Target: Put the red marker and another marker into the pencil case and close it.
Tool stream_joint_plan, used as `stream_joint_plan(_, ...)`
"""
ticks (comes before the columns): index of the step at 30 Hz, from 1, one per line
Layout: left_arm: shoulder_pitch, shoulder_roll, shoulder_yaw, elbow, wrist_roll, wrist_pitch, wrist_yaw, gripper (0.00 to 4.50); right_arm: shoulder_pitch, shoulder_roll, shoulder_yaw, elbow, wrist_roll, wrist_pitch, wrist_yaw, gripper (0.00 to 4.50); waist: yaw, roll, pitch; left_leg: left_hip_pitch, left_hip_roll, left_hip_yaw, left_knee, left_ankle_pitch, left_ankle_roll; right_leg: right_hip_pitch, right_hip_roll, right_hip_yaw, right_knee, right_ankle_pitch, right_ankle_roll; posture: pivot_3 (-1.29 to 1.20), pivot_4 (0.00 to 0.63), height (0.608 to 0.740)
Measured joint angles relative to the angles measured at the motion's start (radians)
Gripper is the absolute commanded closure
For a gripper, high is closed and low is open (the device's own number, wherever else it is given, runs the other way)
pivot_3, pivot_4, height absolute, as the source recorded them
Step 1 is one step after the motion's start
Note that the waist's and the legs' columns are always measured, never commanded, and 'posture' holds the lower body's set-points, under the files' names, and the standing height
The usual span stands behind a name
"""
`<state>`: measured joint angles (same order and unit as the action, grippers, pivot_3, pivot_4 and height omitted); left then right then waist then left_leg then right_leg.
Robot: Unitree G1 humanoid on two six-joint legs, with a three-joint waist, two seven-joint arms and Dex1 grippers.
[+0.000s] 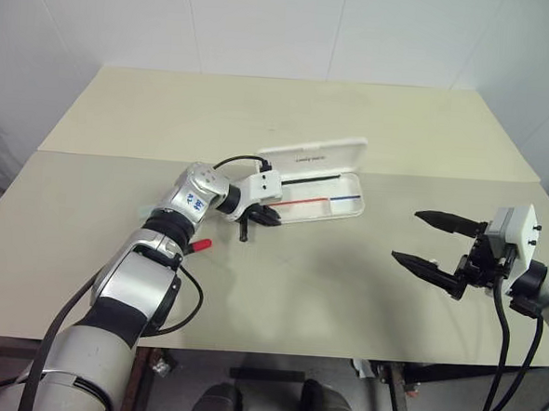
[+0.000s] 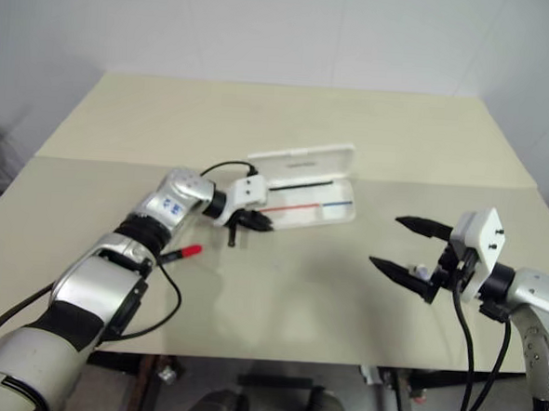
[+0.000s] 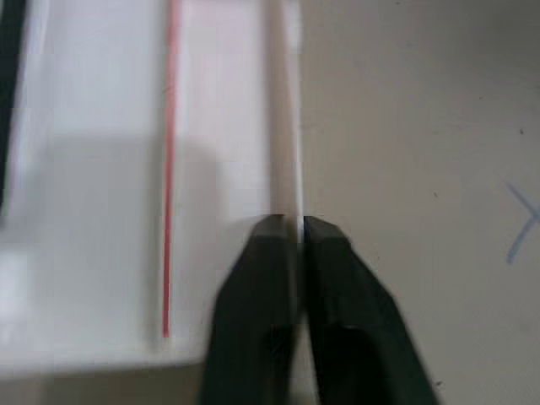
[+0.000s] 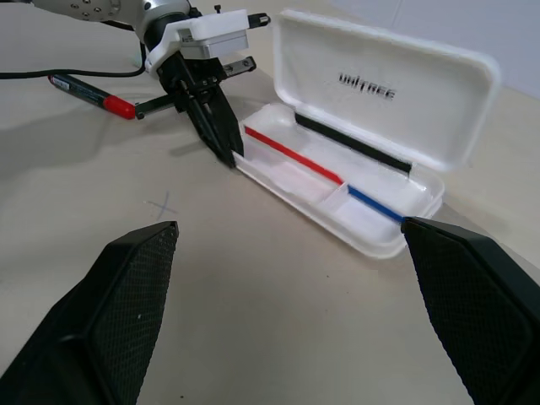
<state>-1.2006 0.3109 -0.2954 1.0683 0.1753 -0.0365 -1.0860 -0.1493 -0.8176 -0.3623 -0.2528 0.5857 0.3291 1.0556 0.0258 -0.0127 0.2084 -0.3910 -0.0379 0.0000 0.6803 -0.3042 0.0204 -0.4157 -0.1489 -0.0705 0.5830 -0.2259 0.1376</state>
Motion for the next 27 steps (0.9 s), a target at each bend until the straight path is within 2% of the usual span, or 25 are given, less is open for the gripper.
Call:
stream_joint_plan(8,0.016,0.015,0.002,-0.041,0.000,-0.010,-0.037,4.46,-0.040,0.000,0.006,0.000,0.019,0.000,0.015,0.00,-0.001,0.000,0.000,0.000,0.000,0.000,0.000,0.000,0.000,0.000,0.000,0.000,0.000,0.000,0.000,0.00,0.150,0.740)
stream_joint_plan(12,0.106,0.080,0.002,-0.216,-0.015,0.010,-0.129,4.46,-0.049,0.000,0.016,0.004,0.020,0.002,0.023,0.00,-0.005,0.000,0.000,0.000,0.001,0.001,0.000,-0.001,-0.001,-0.001,0.000,0.001,0.000,0.000,0.000,0.00,0.150,0.740)
stream_joint_plan(20,0.324,0.199,0.000,-0.667,-0.057,0.172,-0.240,4.46,-0.078,-0.001,0.044,0.025,0.019,0.002,0.037,0.00,0.001,0.000,0.000,0.000,0.004,0.001,0.002,-0.001,0.000,0.000,0.000,0.003,0.001,0.000,0.000,0.00,0.150,0.740)
stream_joint_plan(27,0.373,0.170,-0.038,-0.877,-0.074,0.301,-0.228,4.46,-0.088,-0.001,0.066,0.026,0.020,0.002,0.041,0.00,0.001,0.000,0.000,0.000,0.003,-0.002,0.002,-0.001,0.001,0.000,0.000,0.005,0.001,0.000,0.000,0.00,0.150,0.740)
